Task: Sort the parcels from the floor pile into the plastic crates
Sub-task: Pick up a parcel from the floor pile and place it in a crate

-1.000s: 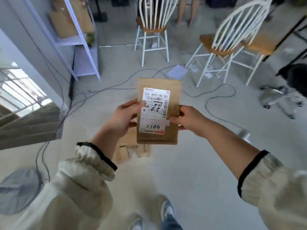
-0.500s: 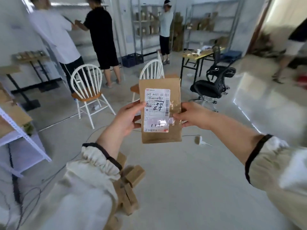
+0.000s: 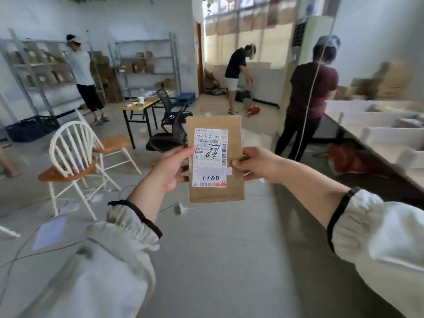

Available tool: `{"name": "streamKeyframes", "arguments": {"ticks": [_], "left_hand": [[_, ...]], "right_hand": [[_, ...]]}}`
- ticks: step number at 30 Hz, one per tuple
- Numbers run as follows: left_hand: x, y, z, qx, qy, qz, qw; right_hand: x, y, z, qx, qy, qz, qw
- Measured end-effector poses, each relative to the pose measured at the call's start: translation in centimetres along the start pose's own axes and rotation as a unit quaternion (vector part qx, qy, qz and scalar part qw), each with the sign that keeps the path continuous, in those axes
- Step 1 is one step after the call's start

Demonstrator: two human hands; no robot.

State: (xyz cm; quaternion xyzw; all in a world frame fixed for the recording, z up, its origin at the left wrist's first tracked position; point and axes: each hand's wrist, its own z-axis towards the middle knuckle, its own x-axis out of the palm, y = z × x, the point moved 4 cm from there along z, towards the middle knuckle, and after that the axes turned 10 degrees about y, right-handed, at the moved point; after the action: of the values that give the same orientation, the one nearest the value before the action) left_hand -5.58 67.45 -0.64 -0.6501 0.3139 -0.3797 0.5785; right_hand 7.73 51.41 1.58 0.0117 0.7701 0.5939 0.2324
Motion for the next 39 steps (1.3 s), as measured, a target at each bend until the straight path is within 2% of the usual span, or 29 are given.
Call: {"name": "streamKeyframes", "arguments": {"ticks": [5, 10, 16, 21, 27, 32, 35, 39], "left_hand": [[16.3, 0.2, 3.6, 0.002, 0.132, 0.023, 0.991], [35.5, 2.0, 3.6, 0.002, 0.264, 0.020, 0.964], [56.6, 5.6, -0.3, -0.022, 0.411, -0.003, 0.911], [69.7, 9.1, -4.8, -0.062, 0.514, 0.022, 0.856], [80.5, 15.2, -9.7, -0.118, 0.626, 0.077, 0.767], [85.5, 20.6, -12.8, -0.163, 0.699, 0.113, 0.687], [86.7, 24.5, -13.6, -0.199, 0.716, 0.139, 0.654], [86.0, 30.3, -14.3, -0.245, 0.710, 0.190, 0.632]], "right_hand": [[-11.5, -5.0, -11.4, 0.049, -0.125, 0.021, 0.991], [-21.2, -10.2, -26.0, 0.090, -0.255, 0.060, 0.961], [-28.1, -17.1, -43.9, 0.138, -0.407, 0.062, 0.901], [-29.5, -22.2, -55.4, 0.181, -0.510, 0.120, 0.833], [-27.1, -28.1, -64.5, 0.246, -0.599, 0.187, 0.739], [-24.5, -32.9, -68.0, 0.282, -0.644, 0.254, 0.664], [-22.8, -36.3, -68.6, 0.302, -0.659, 0.295, 0.623], [-19.5, -41.4, -67.1, 0.325, -0.652, 0.356, 0.585]]}}
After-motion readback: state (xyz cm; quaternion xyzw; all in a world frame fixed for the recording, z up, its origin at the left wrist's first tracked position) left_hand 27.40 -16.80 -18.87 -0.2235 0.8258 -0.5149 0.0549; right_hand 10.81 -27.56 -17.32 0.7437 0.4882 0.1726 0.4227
